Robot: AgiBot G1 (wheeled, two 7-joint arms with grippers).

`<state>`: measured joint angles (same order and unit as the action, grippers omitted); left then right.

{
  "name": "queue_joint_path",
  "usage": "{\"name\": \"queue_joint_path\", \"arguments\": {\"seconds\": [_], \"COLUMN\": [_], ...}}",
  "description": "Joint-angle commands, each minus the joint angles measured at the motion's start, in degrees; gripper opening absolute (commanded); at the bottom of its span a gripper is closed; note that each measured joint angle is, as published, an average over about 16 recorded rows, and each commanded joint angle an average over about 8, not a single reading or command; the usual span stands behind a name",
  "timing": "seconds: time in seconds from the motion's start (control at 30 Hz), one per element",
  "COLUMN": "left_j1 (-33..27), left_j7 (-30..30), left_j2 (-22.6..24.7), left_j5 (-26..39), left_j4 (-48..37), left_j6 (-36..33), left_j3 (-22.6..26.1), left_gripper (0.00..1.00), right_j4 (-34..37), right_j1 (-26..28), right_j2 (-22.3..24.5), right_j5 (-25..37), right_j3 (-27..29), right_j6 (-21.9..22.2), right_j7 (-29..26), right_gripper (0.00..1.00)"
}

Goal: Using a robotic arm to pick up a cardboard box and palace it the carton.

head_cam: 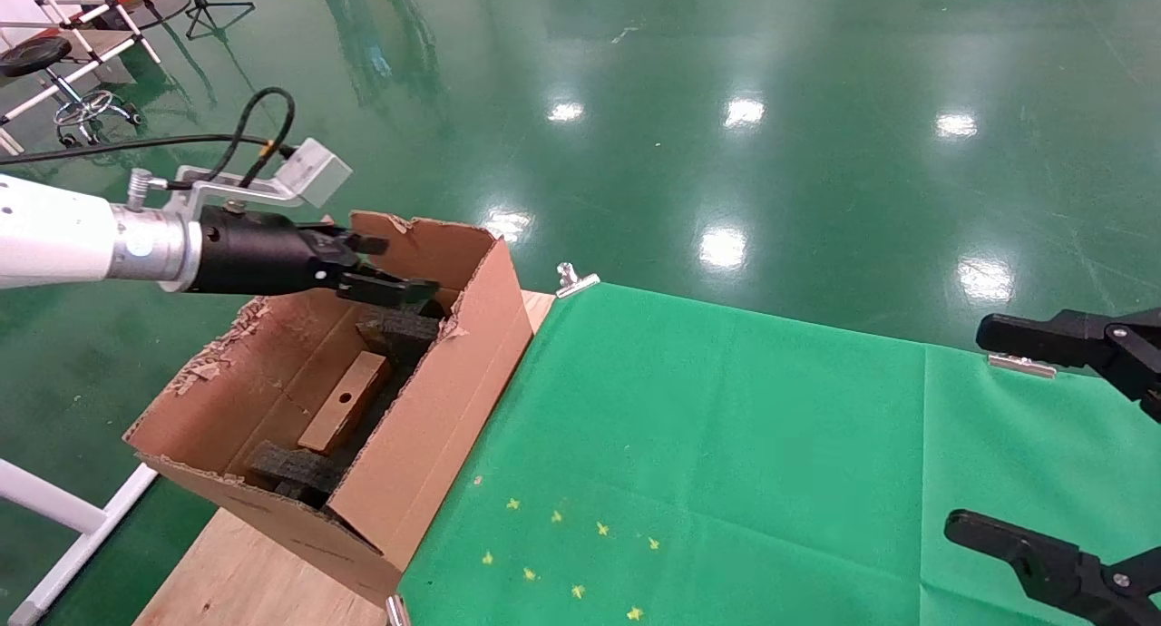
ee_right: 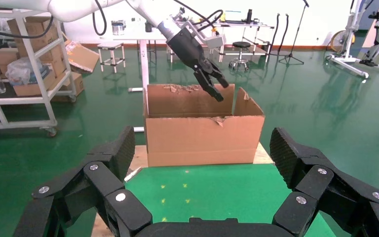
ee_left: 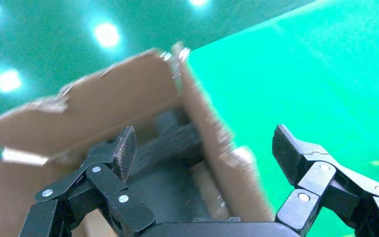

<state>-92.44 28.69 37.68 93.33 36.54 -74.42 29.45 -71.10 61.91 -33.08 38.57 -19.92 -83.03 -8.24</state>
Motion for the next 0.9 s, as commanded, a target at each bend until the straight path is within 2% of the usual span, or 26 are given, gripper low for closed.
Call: {"name": "queue_joint_path", "arguments": {"seconds": [0.03,0.9], "left_j1": [1.2,17.0], "left_j7": [-0.7,-9.9], "left_j2": [-0.1,-1.5], "left_j5": [-2.0,-28.4], "left_j4": [1.4,20.4], "left_j6": [-0.4,-6.2], "left_j3": [-0.5,-7.4], "left_gripper": [1.00,1.00], "right_j4": [0.0,0.0], "right_j1": [0.0,0.0], "right_j2": [0.0,0.0], "right_j5": [0.0,0.0], "right_j3": [0.0,0.0], "right_j6": [0.0,0.0], "right_j7": [0.0,0.0], "right_gripper": [1.00,1.00]}}
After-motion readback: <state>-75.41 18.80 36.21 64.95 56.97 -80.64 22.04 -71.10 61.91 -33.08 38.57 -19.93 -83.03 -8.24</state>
